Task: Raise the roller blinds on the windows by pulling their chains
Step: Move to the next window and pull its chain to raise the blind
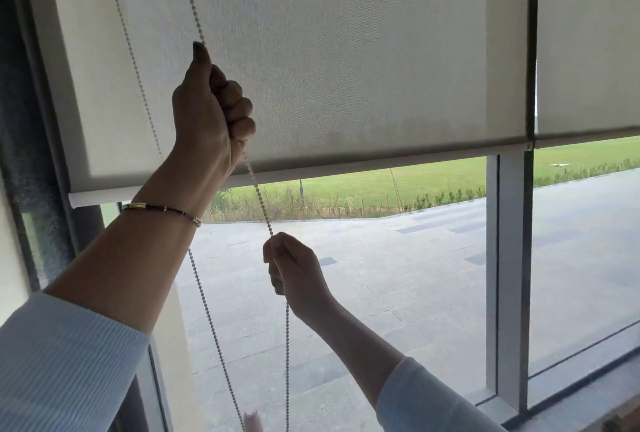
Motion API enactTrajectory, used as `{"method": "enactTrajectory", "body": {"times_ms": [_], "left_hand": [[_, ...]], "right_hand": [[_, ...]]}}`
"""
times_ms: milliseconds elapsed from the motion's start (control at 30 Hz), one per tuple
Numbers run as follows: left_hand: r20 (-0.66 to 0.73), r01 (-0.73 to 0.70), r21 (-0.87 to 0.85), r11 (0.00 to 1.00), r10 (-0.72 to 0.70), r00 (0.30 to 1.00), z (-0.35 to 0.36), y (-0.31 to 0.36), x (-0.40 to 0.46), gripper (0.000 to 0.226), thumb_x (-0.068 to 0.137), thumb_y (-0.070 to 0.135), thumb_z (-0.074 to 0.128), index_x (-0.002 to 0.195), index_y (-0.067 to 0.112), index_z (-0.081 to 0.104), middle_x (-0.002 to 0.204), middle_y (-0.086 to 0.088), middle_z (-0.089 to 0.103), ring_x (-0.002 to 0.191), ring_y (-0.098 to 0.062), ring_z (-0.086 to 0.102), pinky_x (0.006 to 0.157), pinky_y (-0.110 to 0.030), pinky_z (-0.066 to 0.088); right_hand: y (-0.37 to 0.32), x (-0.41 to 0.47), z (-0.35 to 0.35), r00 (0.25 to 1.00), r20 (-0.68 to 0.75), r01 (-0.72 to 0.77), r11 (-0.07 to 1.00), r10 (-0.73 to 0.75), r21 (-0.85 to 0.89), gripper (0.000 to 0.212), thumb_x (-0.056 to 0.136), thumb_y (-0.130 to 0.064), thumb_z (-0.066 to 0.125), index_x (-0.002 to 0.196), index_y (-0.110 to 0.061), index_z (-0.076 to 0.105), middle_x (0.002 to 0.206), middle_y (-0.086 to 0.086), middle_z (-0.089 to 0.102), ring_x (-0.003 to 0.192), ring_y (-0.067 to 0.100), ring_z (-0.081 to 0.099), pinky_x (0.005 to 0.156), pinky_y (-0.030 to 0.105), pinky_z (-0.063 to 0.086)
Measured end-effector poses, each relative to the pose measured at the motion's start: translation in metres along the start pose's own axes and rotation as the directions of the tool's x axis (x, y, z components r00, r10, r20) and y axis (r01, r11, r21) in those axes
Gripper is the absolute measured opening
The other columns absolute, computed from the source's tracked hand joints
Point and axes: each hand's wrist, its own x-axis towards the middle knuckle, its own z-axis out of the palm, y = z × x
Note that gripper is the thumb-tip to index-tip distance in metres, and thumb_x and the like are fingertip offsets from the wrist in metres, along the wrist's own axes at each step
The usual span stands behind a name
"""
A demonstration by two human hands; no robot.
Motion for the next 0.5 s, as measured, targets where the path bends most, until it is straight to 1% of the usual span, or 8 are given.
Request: {"method": "enactTrajectory", "body": {"times_ms": [33, 67, 133, 200, 267, 333, 433, 500], "left_hand": [[0.011, -0.001, 0.012, 1.0, 0.001, 1.0, 0.0, 0.002, 0.0, 0.06, 0.103, 0.05, 0.039, 0.05, 0.025, 0.024, 0.048, 0.01, 0.018, 0.04, -0.006, 0.012, 0.032, -0.016, 0.012], [0.018, -0.001, 0.024, 1.0, 0.001, 1.0, -0.001, 0.004, 0.0, 0.06, 0.103, 0.05, 0.039, 0.051, 0.025, 0.023, 0.048, 0.01, 0.017, 0.041, -0.006, 0.011, 0.032, -0.016, 0.012], [0.009, -0.005, 0.052, 0.999, 0.004, 1.0, -0.004, 0.007, 0.0, 0.057, 0.103, 0.05, 0.04, 0.055, 0.026, 0.021, 0.05, 0.009, 0.017, 0.042, -0.007, 0.01, 0.032, -0.017, 0.012], [-0.017, -0.014, 0.086, 0.996, 0.015, 1.0, -0.009, 0.01, -0.001, 0.056, 0.103, 0.051, 0.04, 0.056, 0.026, 0.022, 0.051, 0.008, 0.017, 0.043, -0.008, 0.01, 0.032, -0.017, 0.013], [-0.041, -0.018, 0.119, 0.993, 0.023, 0.999, -0.017, 0.015, -0.003, 0.056, 0.103, 0.05, 0.039, 0.055, 0.026, 0.022, 0.051, 0.009, 0.018, 0.042, -0.007, 0.012, 0.032, -0.016, 0.014], [-0.062, -0.022, 0.149, 0.989, 0.031, 0.998, -0.025, 0.021, -0.005, 0.056, 0.103, 0.05, 0.039, 0.056, 0.025, 0.022, 0.049, 0.01, 0.018, 0.04, -0.006, 0.012, 0.032, -0.016, 0.013], [-0.087, -0.039, 0.198, 0.979, 0.058, 0.994, -0.039, 0.031, -0.01, 0.052, 0.103, 0.051, 0.039, 0.062, 0.026, 0.018, 0.05, 0.009, 0.018, 0.042, -0.007, 0.011, 0.033, -0.017, 0.013], [-0.111, -0.061, 0.25, 0.966, 0.091, 0.99, -0.048, 0.039, -0.014, 0.049, 0.103, 0.051, 0.038, 0.07, 0.025, 0.013, 0.054, 0.007, 0.014, 0.045, -0.009, 0.009, 0.034, -0.018, 0.014]], "right_hand": [[0.002, 0.0, 0.002, 1.0, 0.017, -0.027, 0.999, 0.027, 0.043, 0.031, 0.098, -0.011, 0.038, 0.071, -0.02, 0.052, 0.052, -0.014, 0.042, 0.044, 0.007, 0.035, 0.045, 0.02, 0.026], [0.004, 0.0, 0.003, 0.999, 0.018, -0.044, 0.998, 0.043, 0.044, 0.028, 0.097, -0.02, 0.041, 0.072, -0.021, 0.055, 0.059, -0.009, 0.049, 0.05, 0.009, 0.043, 0.048, 0.021, 0.031], [0.008, 0.002, 0.008, 0.999, 0.004, -0.054, 0.999, 0.054, -0.007, 0.026, 0.095, -0.032, 0.041, 0.079, -0.024, 0.059, 0.077, -0.005, 0.06, 0.067, 0.01, 0.055, 0.057, 0.02, 0.039], [0.011, 0.006, 0.014, 0.999, -0.015, -0.045, 0.999, 0.045, -0.022, 0.025, 0.098, -0.026, 0.04, 0.086, -0.02, 0.062, 0.086, -0.005, 0.063, 0.075, 0.005, 0.057, 0.061, 0.014, 0.042], [0.012, 0.011, 0.02, 0.999, -0.034, -0.035, 0.999, 0.034, -0.017, 0.023, 0.101, -0.012, 0.042, 0.089, -0.016, 0.061, 0.09, -0.002, 0.064, 0.074, -0.001, 0.056, 0.062, 0.008, 0.042], [0.013, 0.017, 0.028, 0.998, -0.04, -0.043, 0.999, 0.042, -0.017, 0.022, 0.1, -0.005, 0.044, 0.091, -0.016, 0.061, 0.092, -0.001, 0.065, 0.074, -0.002, 0.057, 0.062, 0.006, 0.041], [0.019, 0.028, 0.042, 0.996, -0.019, -0.091, 0.996, 0.09, -0.013, 0.02, 0.098, -0.007, 0.047, 0.093, -0.021, 0.061, 0.094, -0.004, 0.066, 0.078, 0.007, 0.058, 0.061, 0.006, 0.041], [0.024, 0.032, 0.056, 0.993, 0.016, -0.118, 0.993, 0.118, -0.012, 0.022, 0.097, -0.01, 0.05, 0.091, -0.028, 0.06, 0.097, -0.006, 0.066, 0.083, 0.009, 0.059, 0.066, 0.013, 0.042]]}}
